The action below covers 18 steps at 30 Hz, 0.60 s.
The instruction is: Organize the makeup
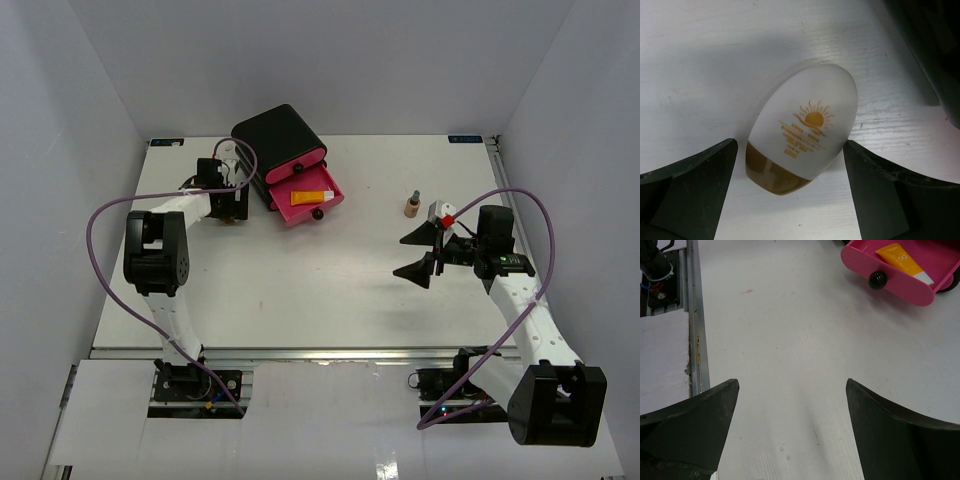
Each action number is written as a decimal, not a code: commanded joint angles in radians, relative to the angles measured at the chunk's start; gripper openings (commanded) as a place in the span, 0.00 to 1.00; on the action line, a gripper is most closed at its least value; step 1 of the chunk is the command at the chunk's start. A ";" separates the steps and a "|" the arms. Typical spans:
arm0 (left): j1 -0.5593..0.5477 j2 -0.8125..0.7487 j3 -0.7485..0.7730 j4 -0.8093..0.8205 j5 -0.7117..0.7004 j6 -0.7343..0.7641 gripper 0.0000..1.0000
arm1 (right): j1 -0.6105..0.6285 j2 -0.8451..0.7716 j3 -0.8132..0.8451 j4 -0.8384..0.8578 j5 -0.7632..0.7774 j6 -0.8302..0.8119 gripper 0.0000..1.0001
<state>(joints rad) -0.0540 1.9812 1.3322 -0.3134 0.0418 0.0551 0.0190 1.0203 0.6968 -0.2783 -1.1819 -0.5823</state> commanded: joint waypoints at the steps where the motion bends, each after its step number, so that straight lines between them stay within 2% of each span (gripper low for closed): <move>1: 0.005 0.023 0.048 -0.005 0.007 -0.001 0.97 | -0.007 -0.003 0.016 0.024 -0.037 0.002 0.94; 7: 0.005 0.045 0.061 -0.015 0.024 -0.014 0.89 | -0.007 -0.002 0.015 0.025 -0.044 0.001 0.93; 12: 0.005 0.043 0.039 -0.015 0.030 -0.041 0.76 | -0.007 0.000 0.015 0.025 -0.045 0.001 0.93; 18: 0.005 0.009 -0.015 -0.009 0.021 -0.106 0.53 | -0.035 -0.005 0.014 0.025 -0.049 0.001 0.93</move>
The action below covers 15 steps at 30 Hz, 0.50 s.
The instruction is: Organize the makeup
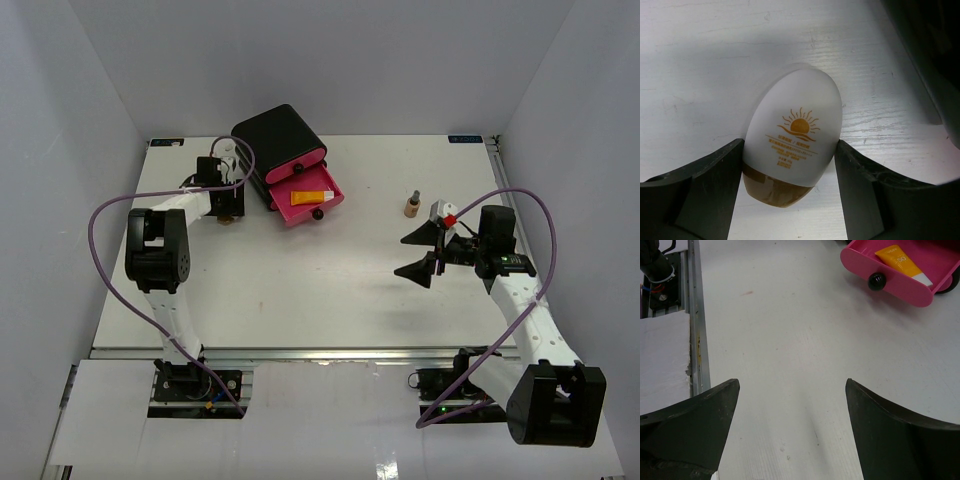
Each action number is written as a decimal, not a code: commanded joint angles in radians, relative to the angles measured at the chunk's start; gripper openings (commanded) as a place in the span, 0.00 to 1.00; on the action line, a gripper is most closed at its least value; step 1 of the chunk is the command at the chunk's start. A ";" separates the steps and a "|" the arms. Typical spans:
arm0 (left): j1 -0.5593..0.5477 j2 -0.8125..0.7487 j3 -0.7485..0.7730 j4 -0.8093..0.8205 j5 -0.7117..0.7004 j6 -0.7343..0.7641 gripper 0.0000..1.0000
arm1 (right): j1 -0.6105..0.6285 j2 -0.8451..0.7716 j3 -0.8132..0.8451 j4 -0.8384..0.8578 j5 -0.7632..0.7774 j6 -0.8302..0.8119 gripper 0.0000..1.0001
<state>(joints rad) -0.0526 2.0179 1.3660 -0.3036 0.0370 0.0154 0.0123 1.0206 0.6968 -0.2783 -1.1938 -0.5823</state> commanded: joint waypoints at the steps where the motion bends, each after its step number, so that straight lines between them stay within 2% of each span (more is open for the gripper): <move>1: 0.004 -0.042 -0.067 -0.017 0.016 -0.080 0.49 | -0.029 -0.007 0.014 0.025 -0.038 0.002 0.93; 8: 0.003 -0.216 -0.172 0.009 -0.017 -0.192 0.26 | -0.041 -0.021 0.013 0.025 -0.055 0.007 0.93; 15: -0.011 -0.456 -0.316 0.047 0.058 -0.253 0.23 | -0.052 -0.027 0.012 0.025 -0.074 0.010 0.92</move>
<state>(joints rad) -0.0510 1.7517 1.0956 -0.2921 0.0377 -0.1769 -0.0304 1.0113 0.6968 -0.2779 -1.2227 -0.5807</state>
